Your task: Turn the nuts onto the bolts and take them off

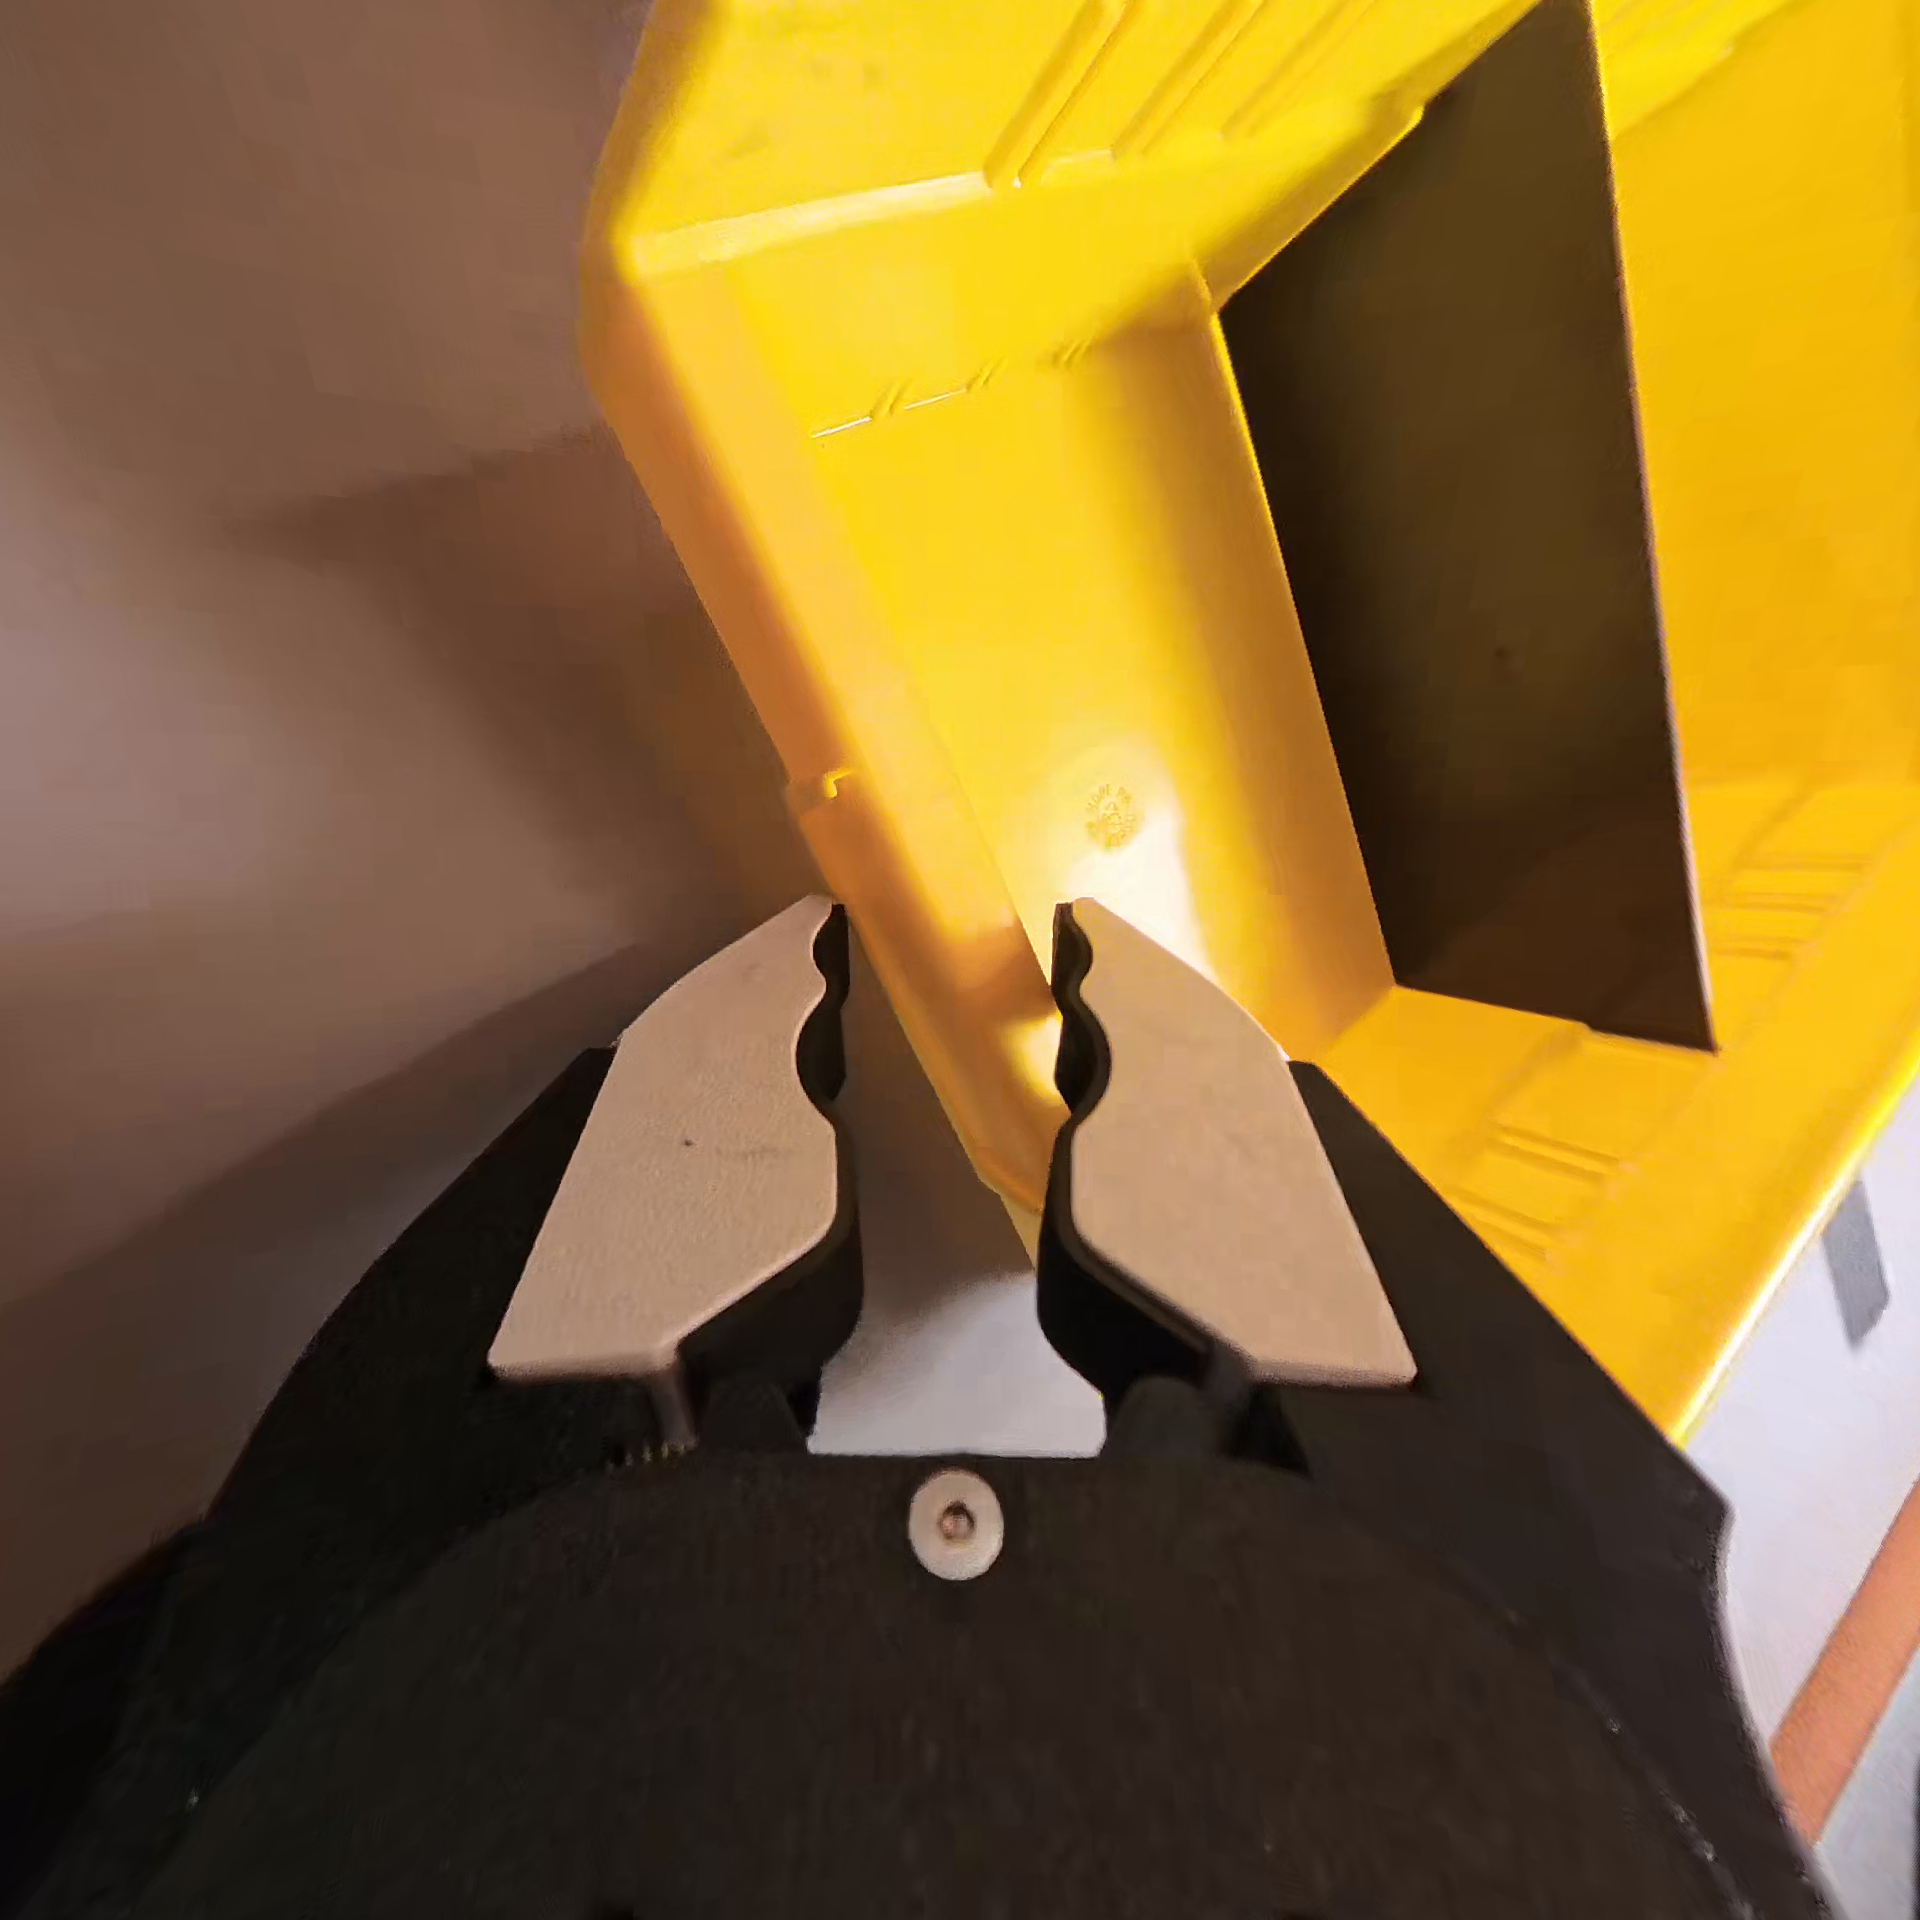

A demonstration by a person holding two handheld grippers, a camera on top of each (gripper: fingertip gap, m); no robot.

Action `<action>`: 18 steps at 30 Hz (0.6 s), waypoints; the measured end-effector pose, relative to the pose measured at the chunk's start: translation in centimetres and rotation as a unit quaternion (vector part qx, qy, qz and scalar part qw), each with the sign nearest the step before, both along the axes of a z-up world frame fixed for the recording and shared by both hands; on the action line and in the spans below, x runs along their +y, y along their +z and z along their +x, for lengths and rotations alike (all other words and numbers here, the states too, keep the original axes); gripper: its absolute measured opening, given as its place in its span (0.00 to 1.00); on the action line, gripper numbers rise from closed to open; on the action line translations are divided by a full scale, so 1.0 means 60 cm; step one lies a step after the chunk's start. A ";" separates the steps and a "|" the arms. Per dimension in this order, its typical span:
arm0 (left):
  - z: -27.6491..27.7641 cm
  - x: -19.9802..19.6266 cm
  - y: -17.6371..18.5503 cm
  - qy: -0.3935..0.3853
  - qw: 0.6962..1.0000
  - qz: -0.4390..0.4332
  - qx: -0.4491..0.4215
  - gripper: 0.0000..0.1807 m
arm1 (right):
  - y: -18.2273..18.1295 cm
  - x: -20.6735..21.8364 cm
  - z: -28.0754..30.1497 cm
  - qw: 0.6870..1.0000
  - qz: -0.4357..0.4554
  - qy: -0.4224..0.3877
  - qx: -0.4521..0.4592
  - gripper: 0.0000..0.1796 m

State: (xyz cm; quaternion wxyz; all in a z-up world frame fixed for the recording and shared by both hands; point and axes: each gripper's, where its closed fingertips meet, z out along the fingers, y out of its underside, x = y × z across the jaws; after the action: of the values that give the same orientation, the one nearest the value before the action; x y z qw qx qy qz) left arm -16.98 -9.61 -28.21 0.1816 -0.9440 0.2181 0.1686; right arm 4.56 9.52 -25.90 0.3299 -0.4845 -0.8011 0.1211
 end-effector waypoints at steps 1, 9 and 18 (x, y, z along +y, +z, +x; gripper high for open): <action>0.004 -0.003 0.000 0.002 1.000 0.001 -0.004 0.17 | 0.001 0.009 0.021 1.000 0.001 -0.015 0.004 0.21; -0.001 0.008 -0.003 0.023 0.998 0.017 -0.058 0.16 | -0.016 0.157 0.072 0.992 0.089 -0.085 -0.027 0.19; -0.090 0.029 0.000 0.071 0.995 0.053 -0.034 0.19 | 0.013 0.293 0.011 0.979 0.127 -0.155 -0.020 0.21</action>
State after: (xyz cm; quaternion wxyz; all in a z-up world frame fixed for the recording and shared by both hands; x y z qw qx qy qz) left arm -22.36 -7.85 -28.22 0.2258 -0.9514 0.1348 0.1602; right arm 5.20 27.08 -25.10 0.3869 -0.5598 -0.7315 -0.0439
